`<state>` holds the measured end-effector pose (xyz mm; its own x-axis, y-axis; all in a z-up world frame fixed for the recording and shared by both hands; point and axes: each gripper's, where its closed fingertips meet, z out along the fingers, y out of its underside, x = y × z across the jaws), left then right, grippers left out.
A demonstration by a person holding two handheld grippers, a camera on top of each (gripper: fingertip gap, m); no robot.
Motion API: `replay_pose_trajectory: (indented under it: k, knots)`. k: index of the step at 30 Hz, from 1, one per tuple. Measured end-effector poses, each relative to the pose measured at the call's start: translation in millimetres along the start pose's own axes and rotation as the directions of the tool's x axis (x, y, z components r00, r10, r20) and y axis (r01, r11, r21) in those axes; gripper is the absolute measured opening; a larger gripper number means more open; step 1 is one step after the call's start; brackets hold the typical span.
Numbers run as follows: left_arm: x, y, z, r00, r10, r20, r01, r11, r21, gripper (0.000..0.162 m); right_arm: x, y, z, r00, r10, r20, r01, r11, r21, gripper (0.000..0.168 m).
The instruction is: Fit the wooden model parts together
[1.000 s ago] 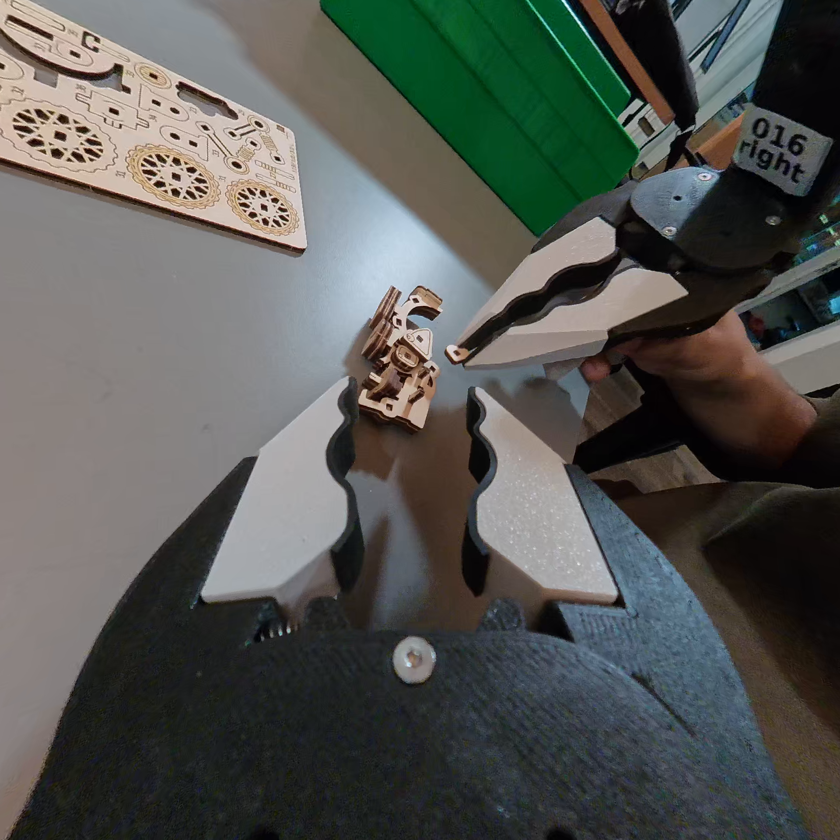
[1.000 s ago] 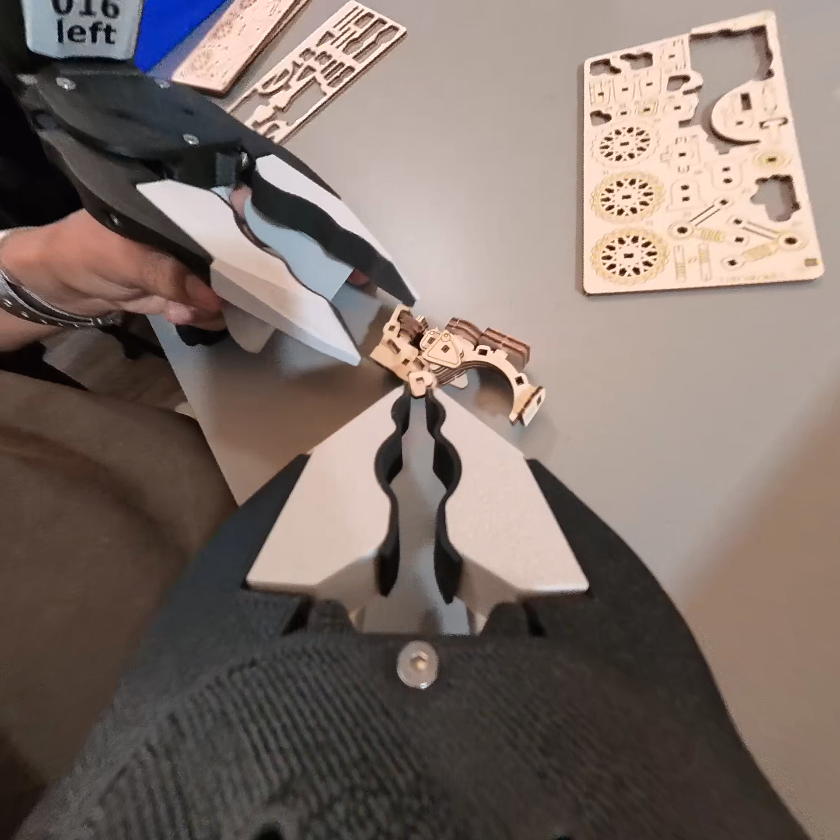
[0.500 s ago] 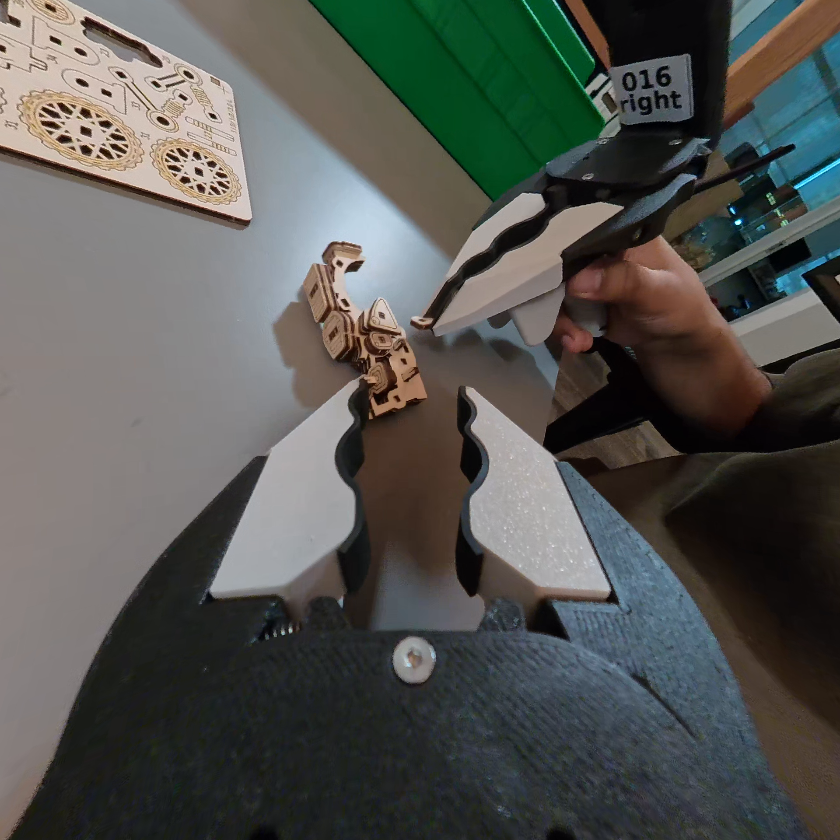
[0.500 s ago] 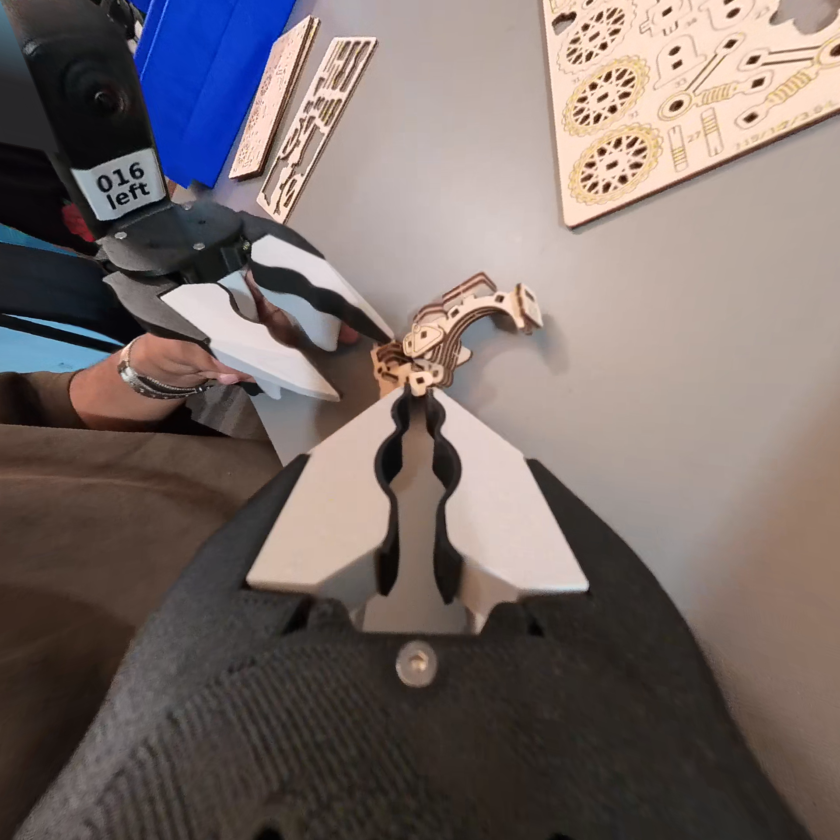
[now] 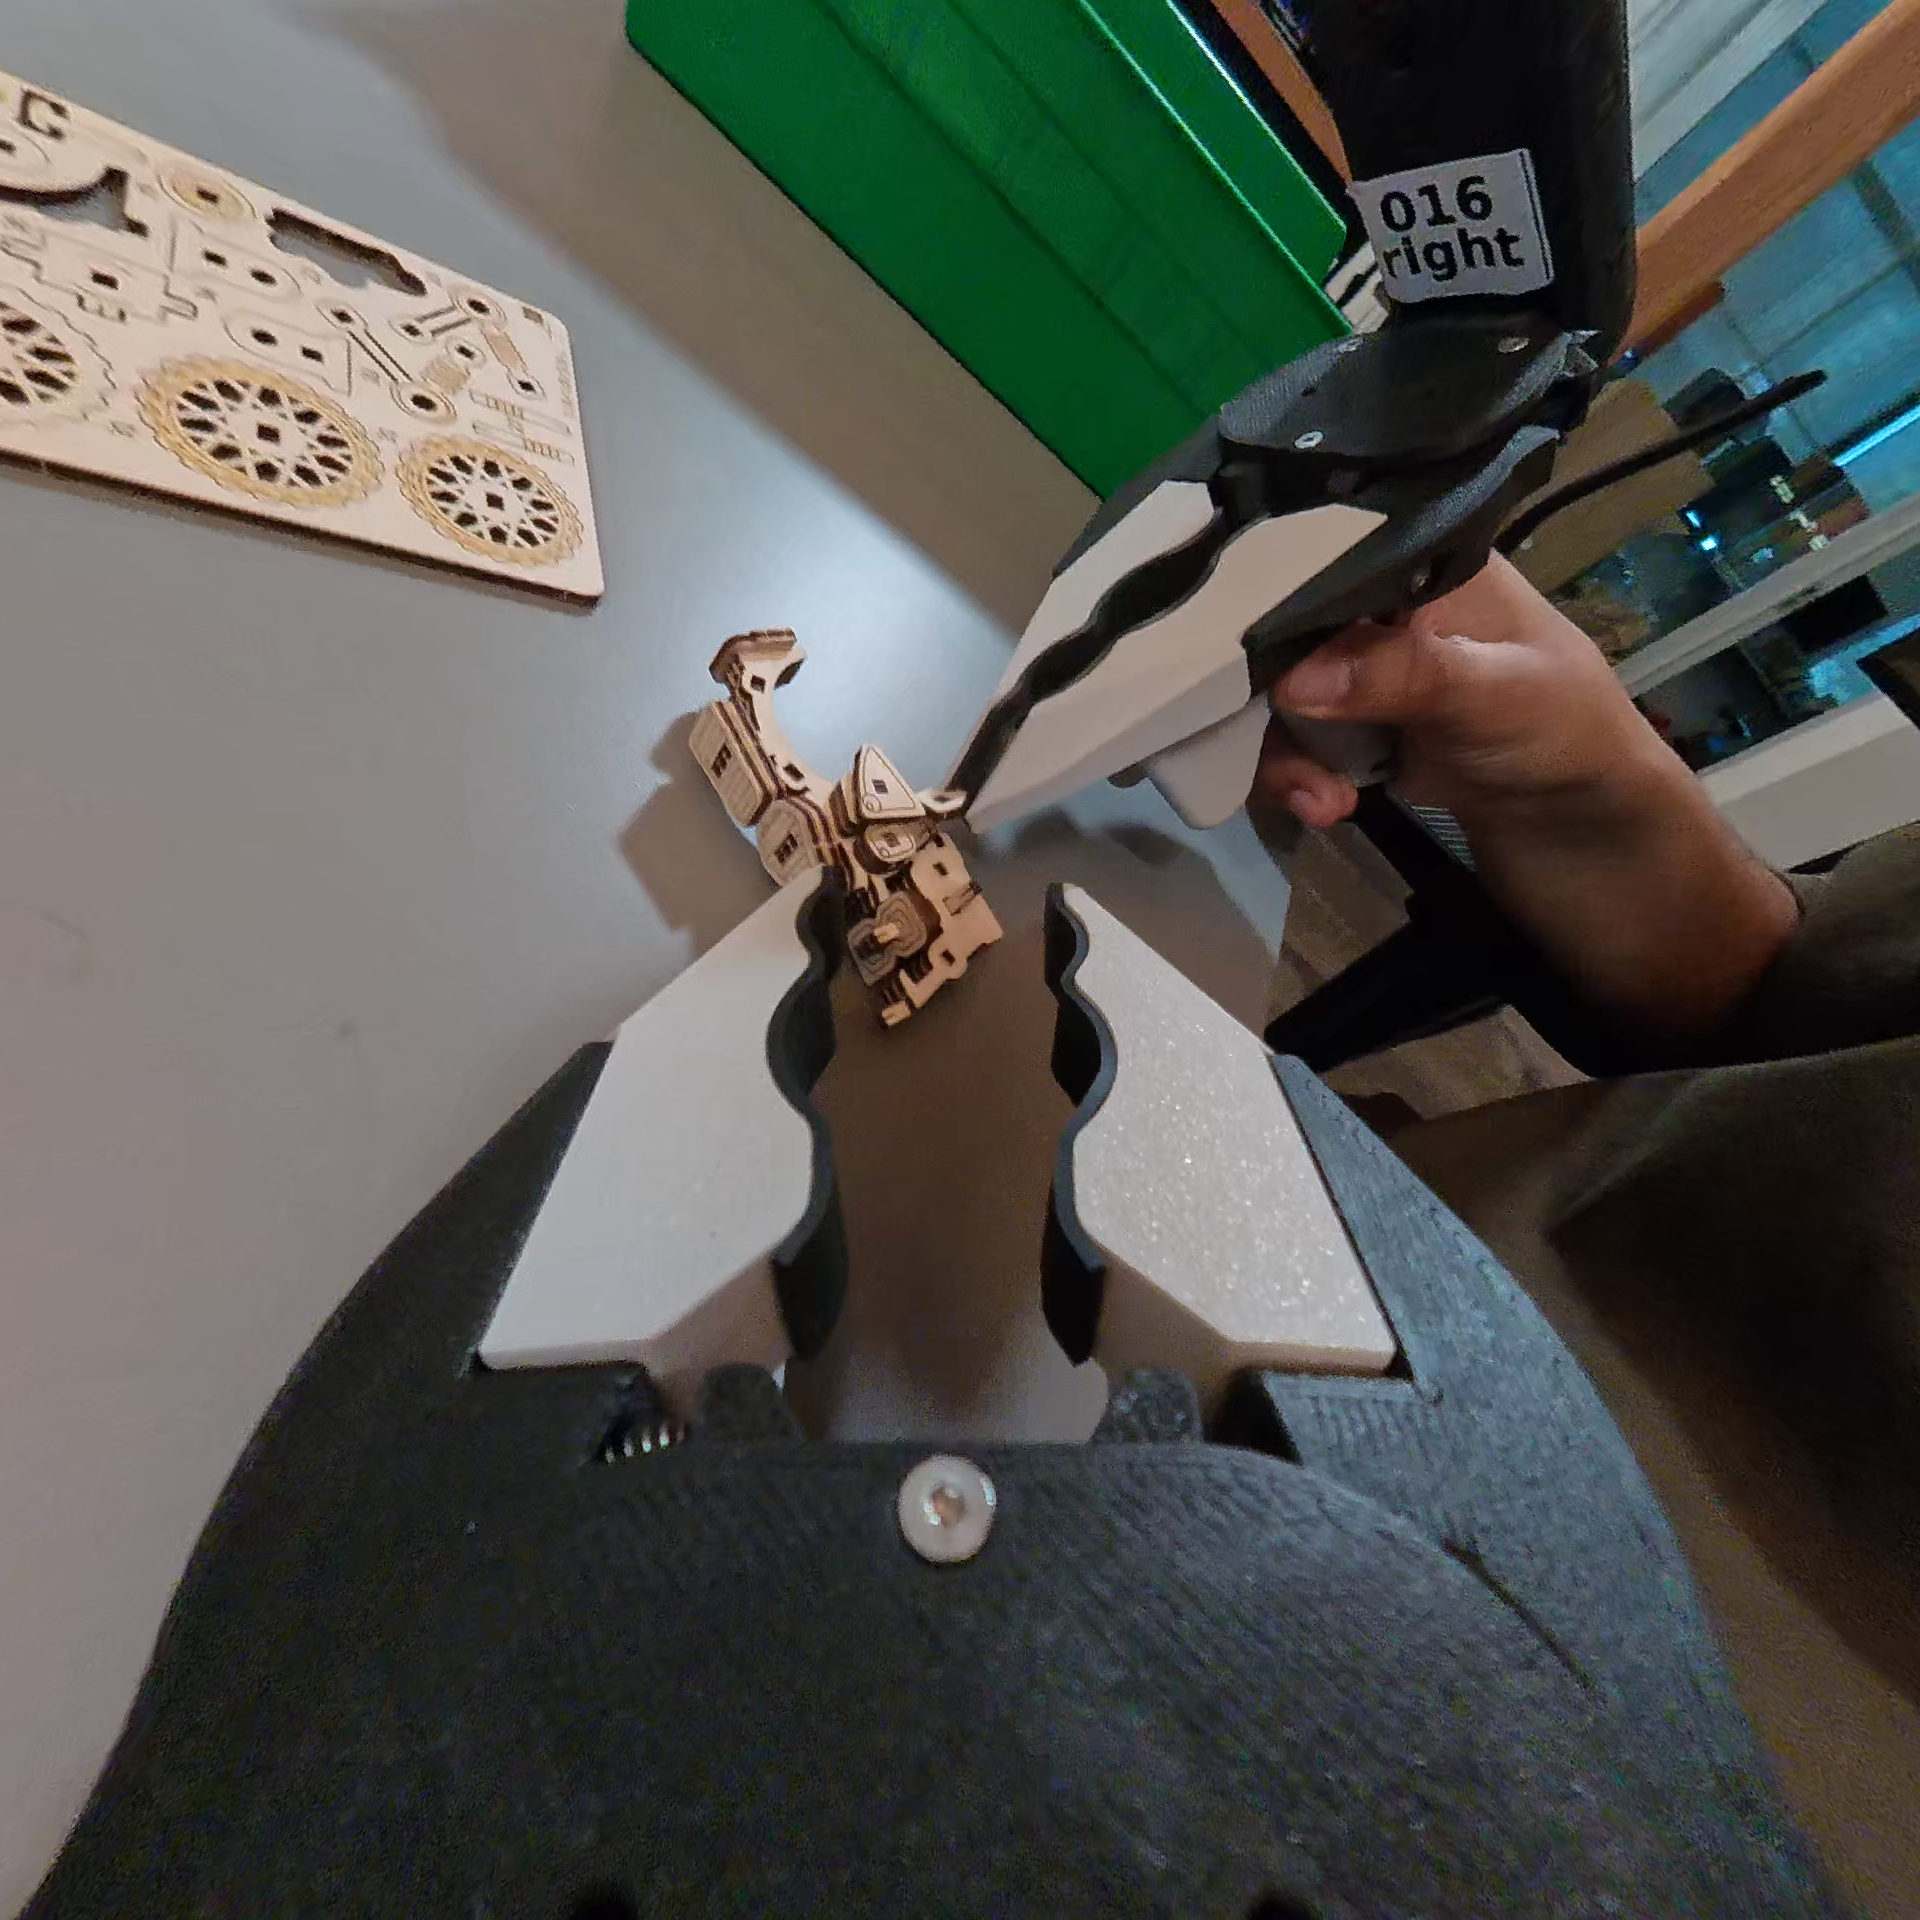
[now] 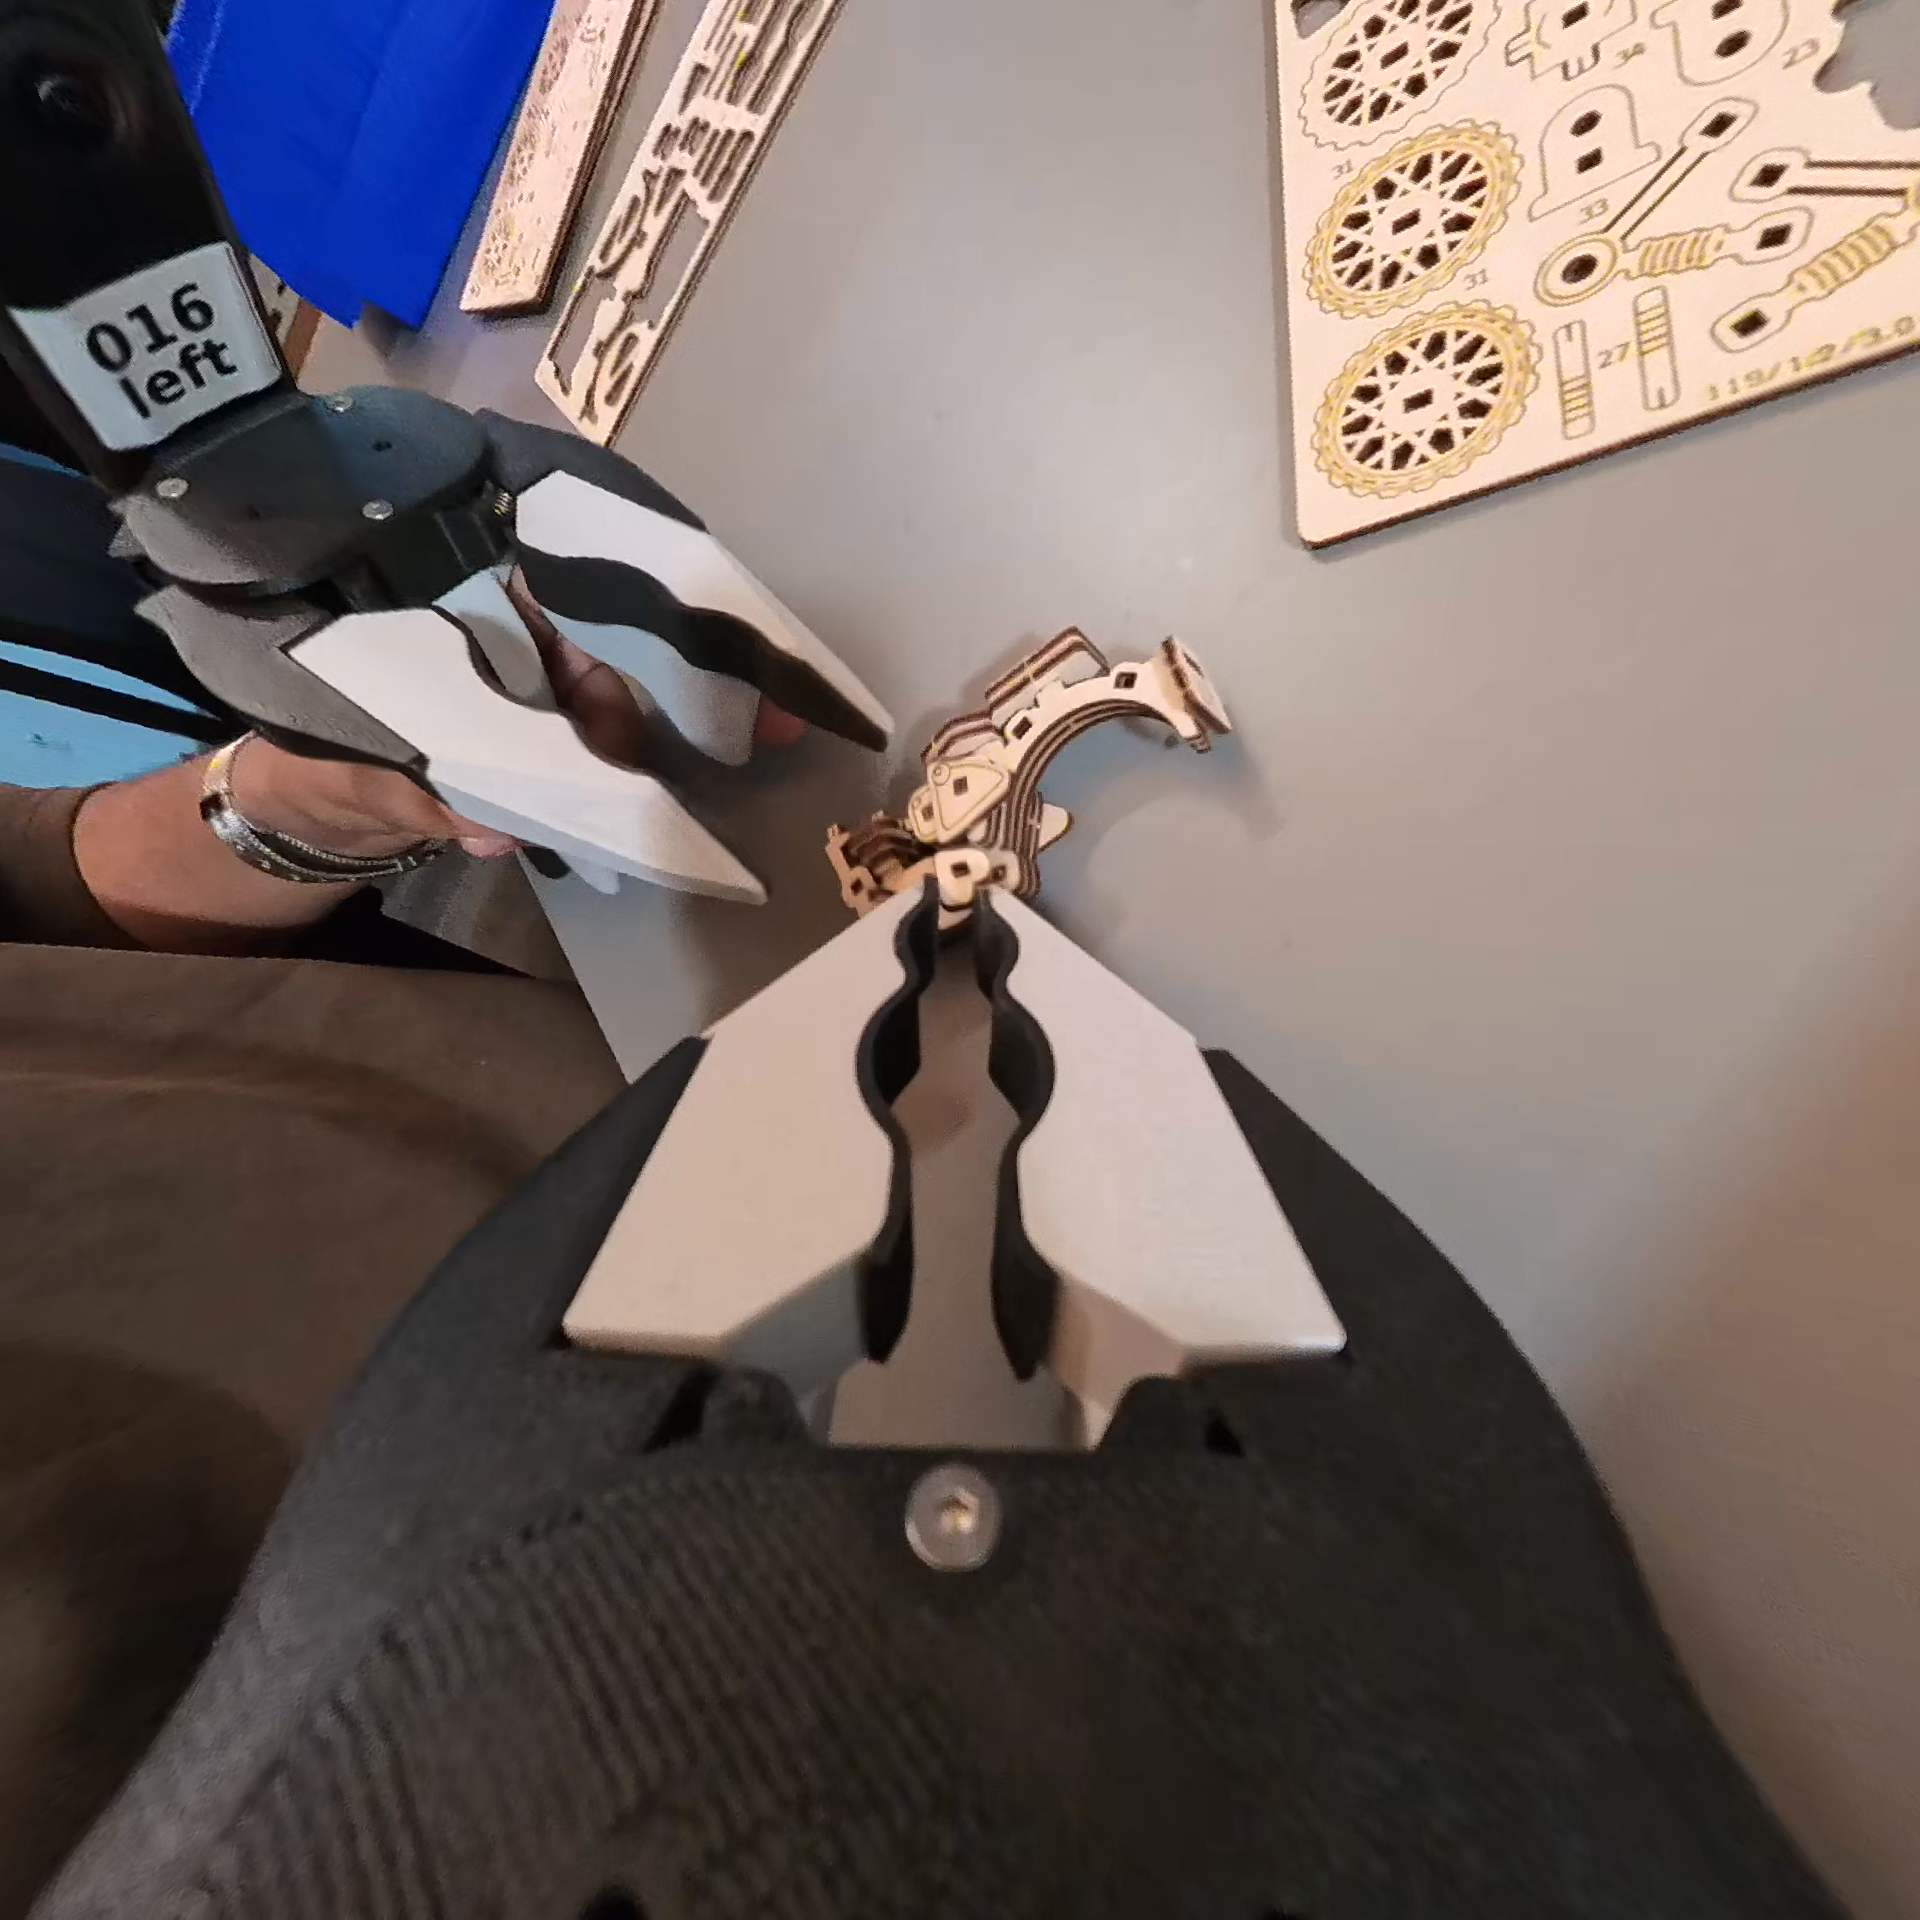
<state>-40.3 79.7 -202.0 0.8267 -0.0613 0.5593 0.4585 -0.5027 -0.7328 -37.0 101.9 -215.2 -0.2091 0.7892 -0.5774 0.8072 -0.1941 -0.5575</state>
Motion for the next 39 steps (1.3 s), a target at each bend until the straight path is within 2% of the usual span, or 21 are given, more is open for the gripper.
replay_pose_trajectory:
  k: [15,26,31,39]
  knots:
    - [-3,7,12,0.996,0.054,0.072,-0.049,0.996,-0.073,0.03,-3,-1,2,1.0,-0.012,-0.024,0.011,0.998,-0.061,0.005]
    - [-3,7,14,0.995,0.061,0.078,-0.055,0.995,-0.078,0.027,-3,0,2,0.991,0.099,0.086,-0.091,0.992,-0.09,0.005]
    - [-4,7,15,0.995,0.062,0.081,-0.056,0.995,-0.081,0.023,-2,2,1,1.0,0.008,0.007,-0.007,0.992,-0.129,0.005]
    - [-3,8,15,0.994,0.066,0.082,-0.059,0.995,-0.085,0.014,-1,3,2,0.956,-0.27,-0.117,0.246,0.951,-0.187,0.005]
